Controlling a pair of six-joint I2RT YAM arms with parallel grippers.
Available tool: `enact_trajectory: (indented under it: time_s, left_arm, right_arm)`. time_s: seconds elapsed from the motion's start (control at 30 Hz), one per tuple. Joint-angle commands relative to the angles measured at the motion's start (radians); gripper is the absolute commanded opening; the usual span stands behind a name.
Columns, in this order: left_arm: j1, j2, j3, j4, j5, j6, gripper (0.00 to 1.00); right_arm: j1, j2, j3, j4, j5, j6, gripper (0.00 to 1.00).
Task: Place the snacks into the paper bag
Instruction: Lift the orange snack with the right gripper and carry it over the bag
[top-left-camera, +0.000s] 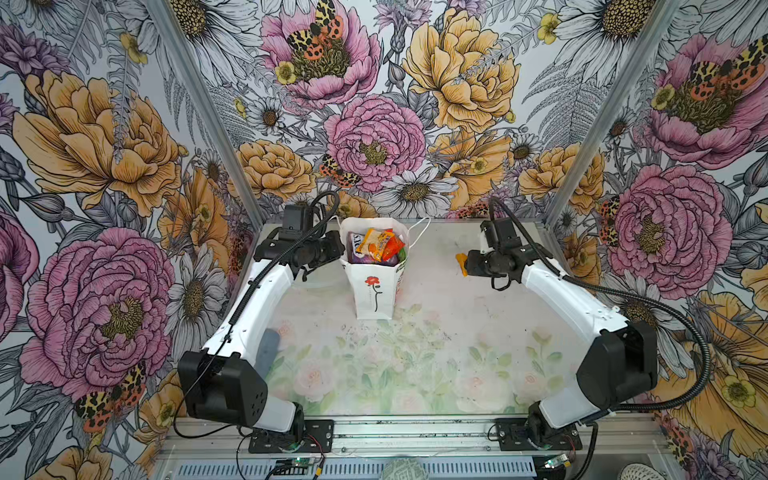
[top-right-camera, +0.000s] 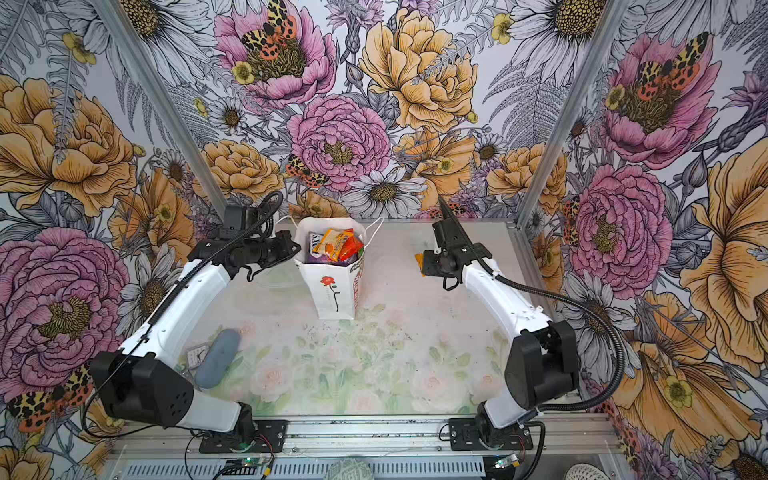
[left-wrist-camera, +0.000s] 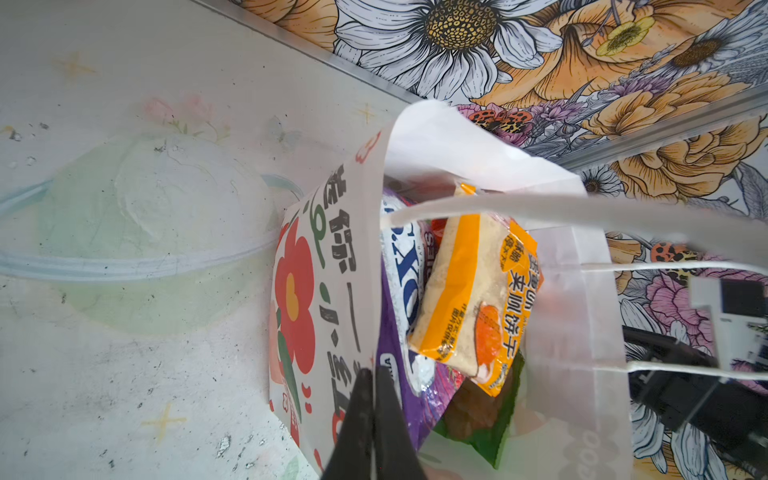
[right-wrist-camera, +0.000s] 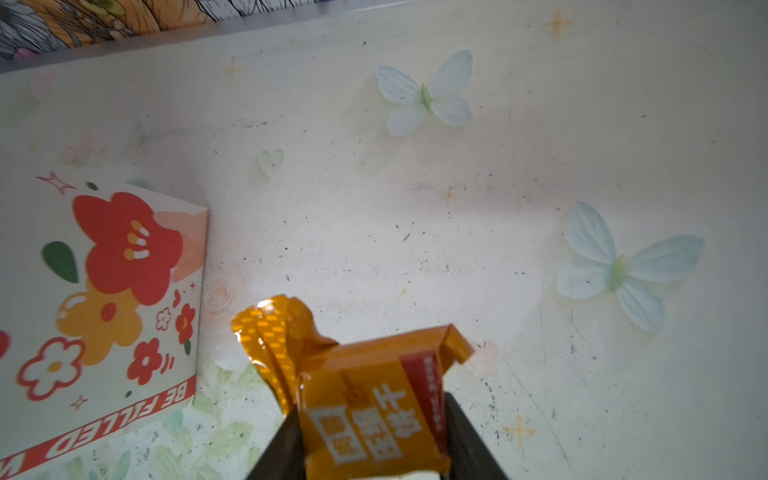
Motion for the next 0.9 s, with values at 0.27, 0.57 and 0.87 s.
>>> enact_trajectory:
  time_s: [0.27, 0.57, 0.87]
  left_arm:
    - [0.007, -0.043, 0.008, 0.048, 0.019, 0.006, 0.04]
    - [0.000, -0.042, 0.008, 0.048, 0.018, 0.005, 0.04]
    - [-0.002, -0.043, 0.007, 0.048, 0.020, 0.006, 0.04]
  right_arm:
    - [0.050, -0.072, 0.285, -0.130, -0.015, 0.009, 0.29]
    - [0.159, -0.015, 0.564, -0.207, -0.012, -0.002, 0.27]
    - [0.339, 0.140, 0.800, -0.255, -0.006, -0.012, 0.27]
